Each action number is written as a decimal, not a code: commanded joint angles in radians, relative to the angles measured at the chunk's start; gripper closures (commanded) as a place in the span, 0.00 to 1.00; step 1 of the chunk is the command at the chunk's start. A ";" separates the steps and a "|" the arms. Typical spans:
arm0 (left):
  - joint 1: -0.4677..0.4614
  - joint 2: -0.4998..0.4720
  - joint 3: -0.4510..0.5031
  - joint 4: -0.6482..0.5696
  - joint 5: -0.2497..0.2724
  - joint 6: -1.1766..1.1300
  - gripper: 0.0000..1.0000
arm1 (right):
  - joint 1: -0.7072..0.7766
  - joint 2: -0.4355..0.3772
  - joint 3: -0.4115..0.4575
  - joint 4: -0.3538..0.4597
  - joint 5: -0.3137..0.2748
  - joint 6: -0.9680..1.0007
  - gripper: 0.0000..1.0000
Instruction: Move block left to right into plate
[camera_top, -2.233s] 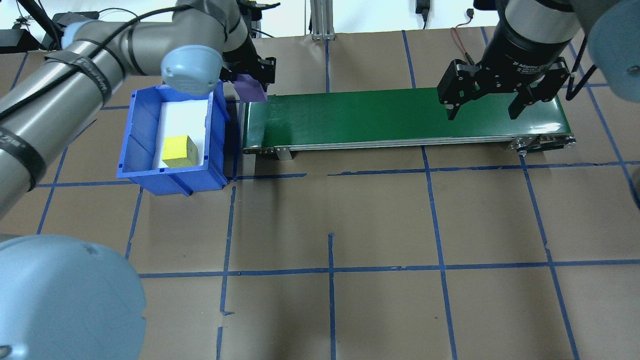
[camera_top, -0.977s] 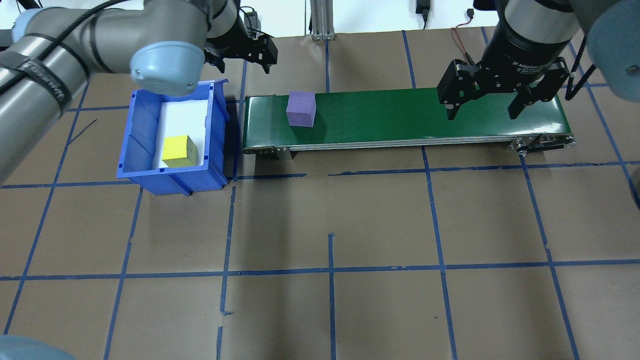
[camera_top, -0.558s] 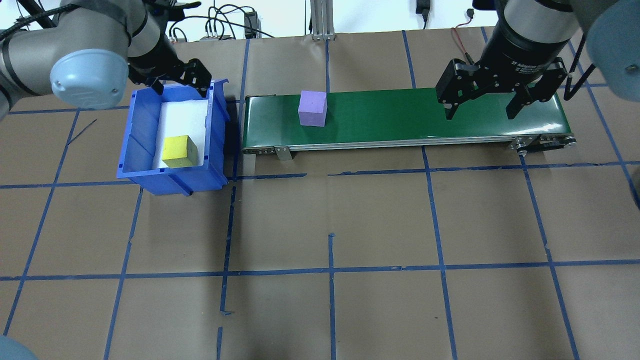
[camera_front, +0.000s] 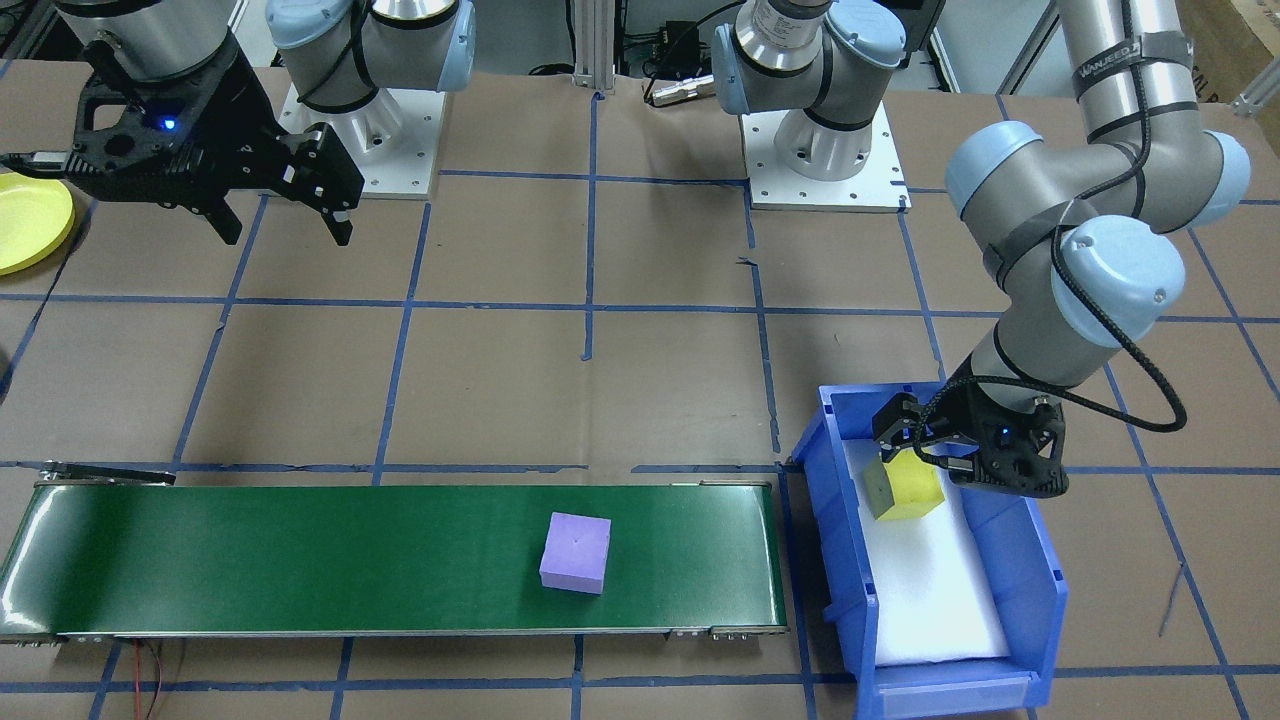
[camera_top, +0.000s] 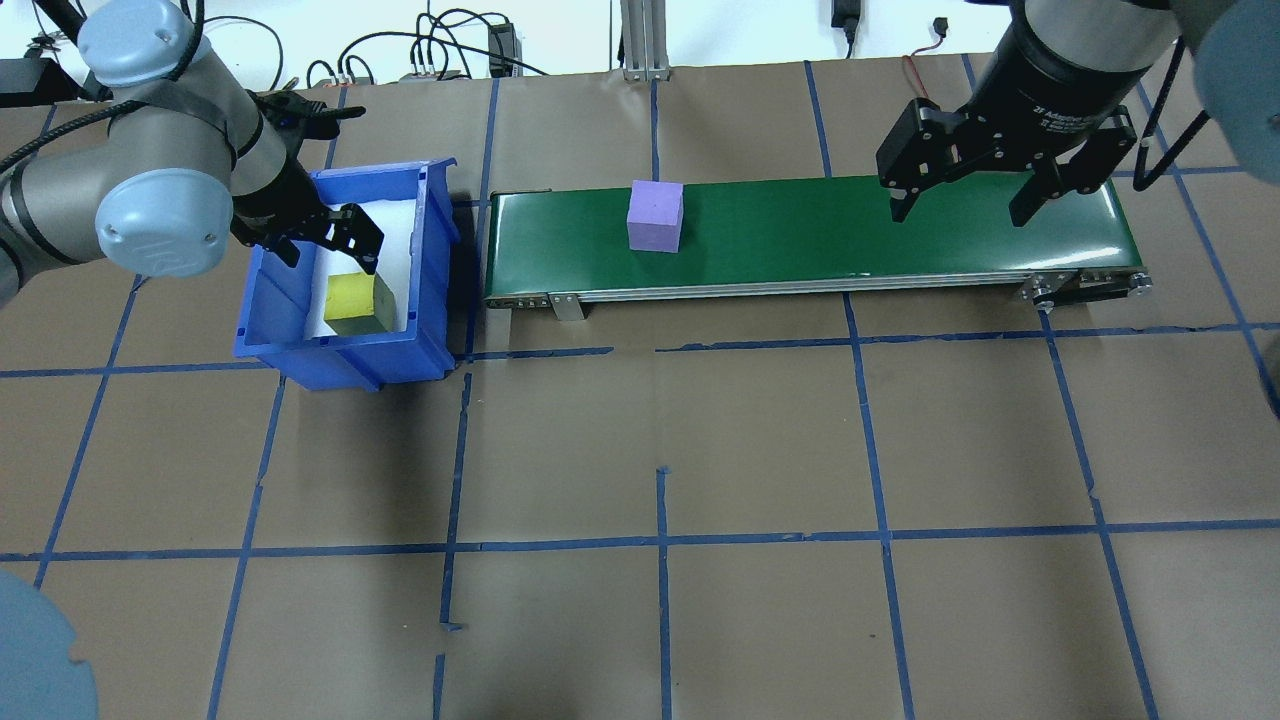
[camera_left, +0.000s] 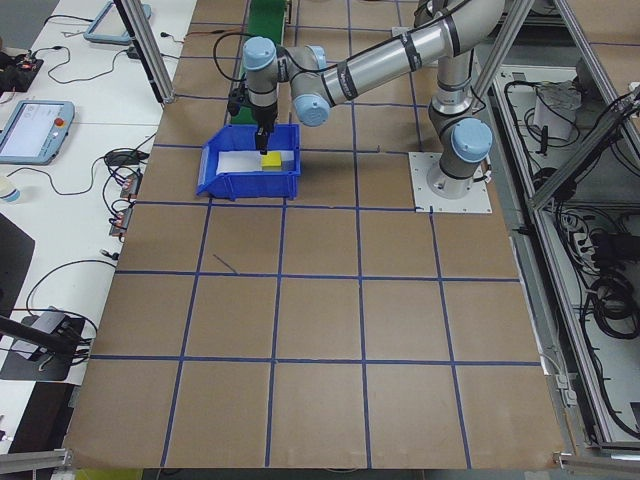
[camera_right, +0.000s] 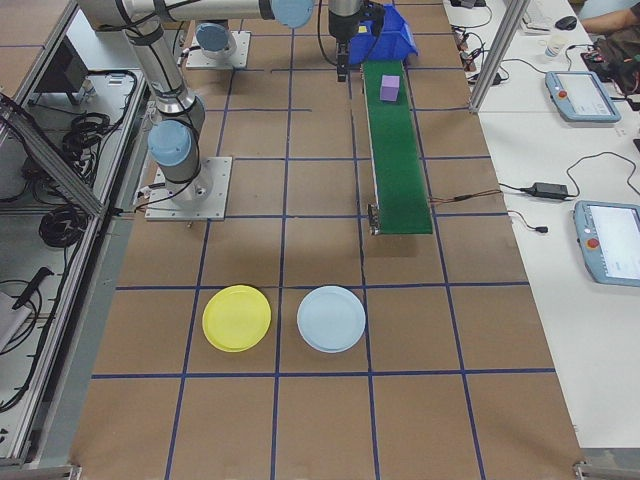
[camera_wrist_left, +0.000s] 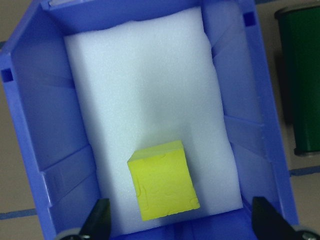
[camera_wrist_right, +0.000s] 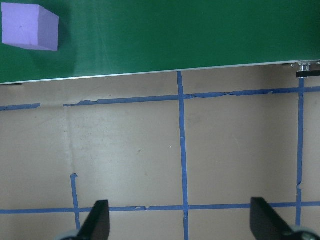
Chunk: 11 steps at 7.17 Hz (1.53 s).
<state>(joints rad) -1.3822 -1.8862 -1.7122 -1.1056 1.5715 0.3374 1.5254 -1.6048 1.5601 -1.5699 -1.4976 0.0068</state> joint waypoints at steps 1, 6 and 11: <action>0.002 -0.095 -0.004 0.001 0.005 0.002 0.00 | -0.072 0.022 -0.005 -0.068 0.032 -0.075 0.00; 0.002 -0.148 0.014 0.035 0.005 0.003 0.34 | -0.369 0.234 -0.100 -0.114 0.201 -0.392 0.00; -0.107 -0.025 0.291 -0.199 -0.001 -0.188 0.47 | -0.373 0.503 -0.180 -0.230 0.214 -0.430 0.00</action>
<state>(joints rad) -1.4287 -1.9305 -1.5246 -1.1947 1.5686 0.1863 1.1524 -1.1369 1.3834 -1.7911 -1.2880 -0.4173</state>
